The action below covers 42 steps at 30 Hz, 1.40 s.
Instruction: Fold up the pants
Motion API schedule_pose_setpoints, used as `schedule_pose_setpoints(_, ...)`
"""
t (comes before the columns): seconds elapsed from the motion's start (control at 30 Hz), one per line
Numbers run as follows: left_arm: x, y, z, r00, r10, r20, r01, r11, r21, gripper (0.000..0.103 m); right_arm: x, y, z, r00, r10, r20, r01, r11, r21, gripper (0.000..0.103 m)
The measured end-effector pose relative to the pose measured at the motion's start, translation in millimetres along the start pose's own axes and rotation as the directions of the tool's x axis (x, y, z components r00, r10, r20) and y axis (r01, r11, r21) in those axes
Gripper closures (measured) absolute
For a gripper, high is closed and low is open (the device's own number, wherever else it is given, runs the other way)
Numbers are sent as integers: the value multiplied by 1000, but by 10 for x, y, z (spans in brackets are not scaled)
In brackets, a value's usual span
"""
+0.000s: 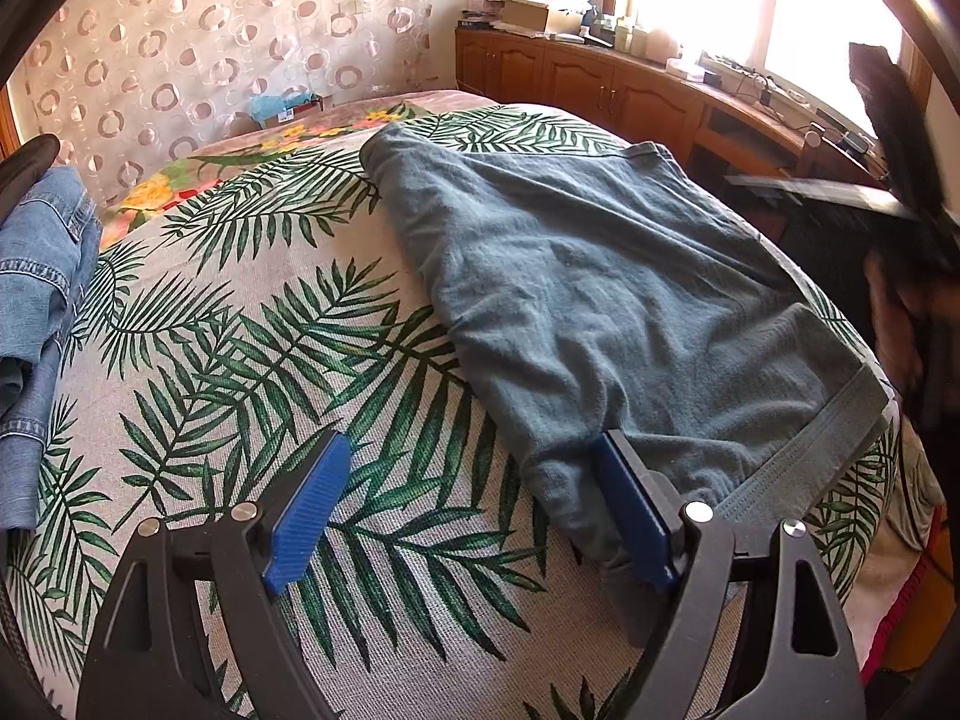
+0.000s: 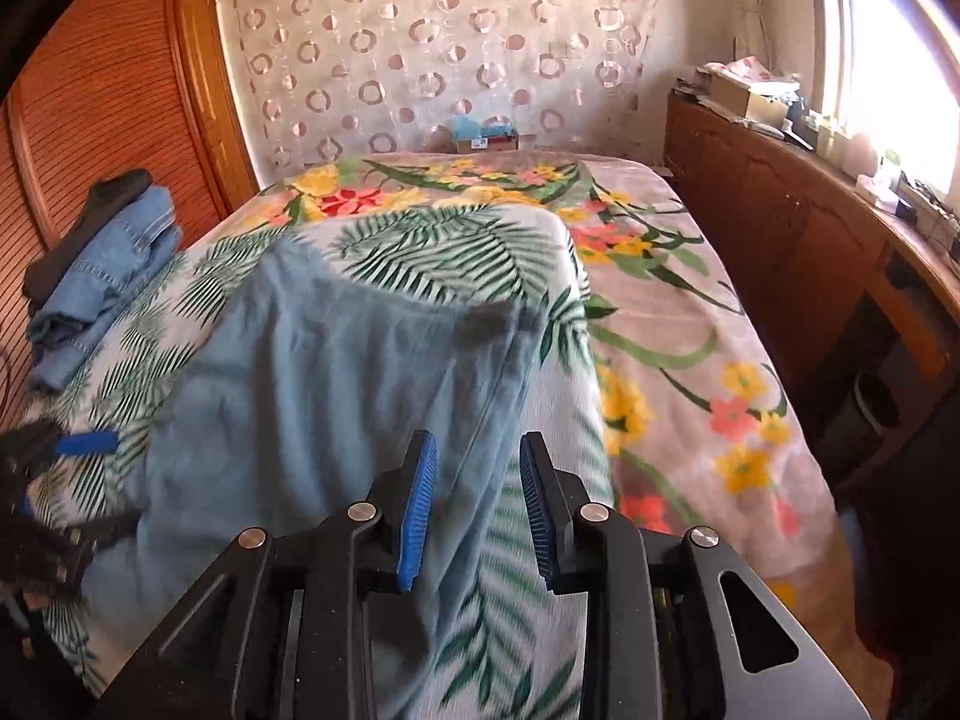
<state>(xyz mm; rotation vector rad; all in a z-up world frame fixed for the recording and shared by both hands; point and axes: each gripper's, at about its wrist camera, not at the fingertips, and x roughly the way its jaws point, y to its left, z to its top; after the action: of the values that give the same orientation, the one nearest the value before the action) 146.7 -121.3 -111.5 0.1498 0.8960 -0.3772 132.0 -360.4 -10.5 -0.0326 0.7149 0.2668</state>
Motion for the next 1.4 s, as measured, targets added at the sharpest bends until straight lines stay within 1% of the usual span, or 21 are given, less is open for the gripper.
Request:
schedule_pose_setpoints(0.1,0,0,0,1000,0,0,0,1000,0,19,228,-98,216,1000,-13,-2,13,1000,16,73)
schedule_pose_setpoints(0.23,0,-1,-1,1000,2,1,-2,1000,0,19,496,-154,360,999,-34,-33,35,999,26,74)
schedule_pose_setpoints(0.3,1,-3,-5,1000,2,1,-2,1000,1,19,574,-151,411,999,-27,-46,28,999,26,79)
schedule_pose_setpoints(0.33,1,-5,-6,1000,3,1,-3,1000,1,19,608,-139,432,998,-28,-50,29,999,19,84)
schedule_pose_setpoints(0.37,2,-3,-6,1000,3,1,-3,1000,2,19,622,-123,449,998,-25,-53,26,1000,11,96)
schedule_pose_setpoints(0.43,2,-3,-7,1000,3,1,-3,1000,2,19,637,-115,487,998,-32,-50,31,999,-10,99)
schedule_pose_setpoints(0.5,2,-2,-8,1000,3,1,-3,1000,2,19,640,-133,530,995,-95,-31,94,995,-27,99)
schedule_pose_setpoints(0.53,3,2,-9,1000,3,1,-3,1000,1,19,651,-171,543,994,-106,-30,106,994,-19,99)
schedule_pose_setpoints(0.67,5,1,-8,1000,3,1,-3,1000,1,19,680,-192,549,993,-106,-44,107,994,15,98)
schedule_pose_setpoints(0.77,5,-3,-9,1000,3,1,-3,1000,2,19,594,-153,507,995,-94,-43,95,995,28,91)
schedule_pose_setpoints(0.83,8,-1,-9,1000,6,0,-6,1000,0,18,425,-93,449,998,-67,-17,67,998,13,91)
schedule_pose_setpoints(0.9,10,0,-11,1000,5,-1,-5,1000,-1,18,247,-23,345,999,-49,-1,49,999,-6,88)
schedule_pose_setpoints(0.97,13,2,-11,1000,6,-1,-6,1000,0,18,69,63,175,1000,-23,7,23,999,-23,79)
schedule_pose_setpoints(1.07,13,5,-10,1000,6,-1,-6,1000,0,18,-163,219,-102,1000,12,16,-11,998,-55,74)
schedule_pose_setpoints(1.17,13,6,-10,1000,6,-1,-6,1000,0,18,-305,333,-361,1000,27,14,-26,997,-72,71)
schedule_pose_setpoints(1.27,14,5,-9,1000,6,-1,-6,1000,0,18,-428,350,-572,998,67,6,-66,997,-50,70)
schedule_pose_setpoints(1.4,14,6,-8,1000,3,-1,-3,1000,-2,17,-513,379,-748,999,52,7,-52,997,-57,70)
